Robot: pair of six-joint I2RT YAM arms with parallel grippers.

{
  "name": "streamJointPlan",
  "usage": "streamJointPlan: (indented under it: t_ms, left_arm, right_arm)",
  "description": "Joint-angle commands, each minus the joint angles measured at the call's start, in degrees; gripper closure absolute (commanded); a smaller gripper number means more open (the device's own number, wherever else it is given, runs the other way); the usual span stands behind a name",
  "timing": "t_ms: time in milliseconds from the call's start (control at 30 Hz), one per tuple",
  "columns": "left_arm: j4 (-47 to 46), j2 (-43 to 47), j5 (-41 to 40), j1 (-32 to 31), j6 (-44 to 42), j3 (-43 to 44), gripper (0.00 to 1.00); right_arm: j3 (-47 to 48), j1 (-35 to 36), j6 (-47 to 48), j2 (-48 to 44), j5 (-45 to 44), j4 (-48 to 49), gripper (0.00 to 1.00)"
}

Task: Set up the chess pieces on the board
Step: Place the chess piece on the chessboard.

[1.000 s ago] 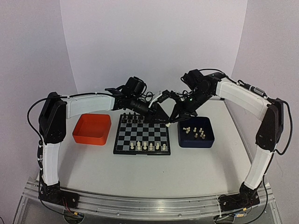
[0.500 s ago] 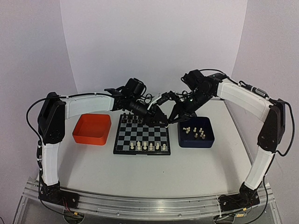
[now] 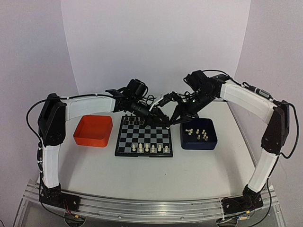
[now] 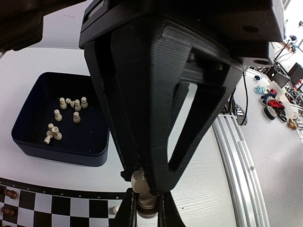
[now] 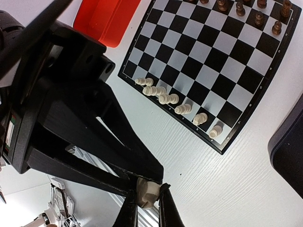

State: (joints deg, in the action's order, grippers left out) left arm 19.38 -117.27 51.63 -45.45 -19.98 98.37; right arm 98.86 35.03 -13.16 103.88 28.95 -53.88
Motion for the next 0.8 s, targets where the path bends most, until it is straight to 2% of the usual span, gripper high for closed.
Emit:
streamJointPlan:
  t_ms: [0, 67, 200, 500, 767]
  left_arm:
    - [0.8, 1.2, -1.5, -0.8, -0.5, 0.0, 1.00]
    - [-1.5, 2.2, -2.5, -0.8, 0.4, -1.9, 1.00]
    - [-7.6, 5.6, -5.3, -0.8, 1.8, -7.5, 1.00]
    - [-15.8, 11.1, -11.5, -0.6, 3.9, -15.1, 1.00]
    - [-38.3, 22.3, -15.6, 3.3, 8.1, -34.1, 1.00]
  right_arm:
    - [0.5, 0.8, 0.2, -3.2, 2.4, 4.6, 0.88]
    - [0.1, 0.8, 0.1, -3.6, 1.7, 4.6, 0.87]
    - [-0.4, 0.8, -0.5, -4.4, 0.6, 4.7, 0.67]
    - [-2.0, 0.8, -0.5, -6.3, -1.3, 4.8, 0.38]
    - [-4.0, 0.9, -0.3, -7.7, -4.5, 5.2, 0.18]
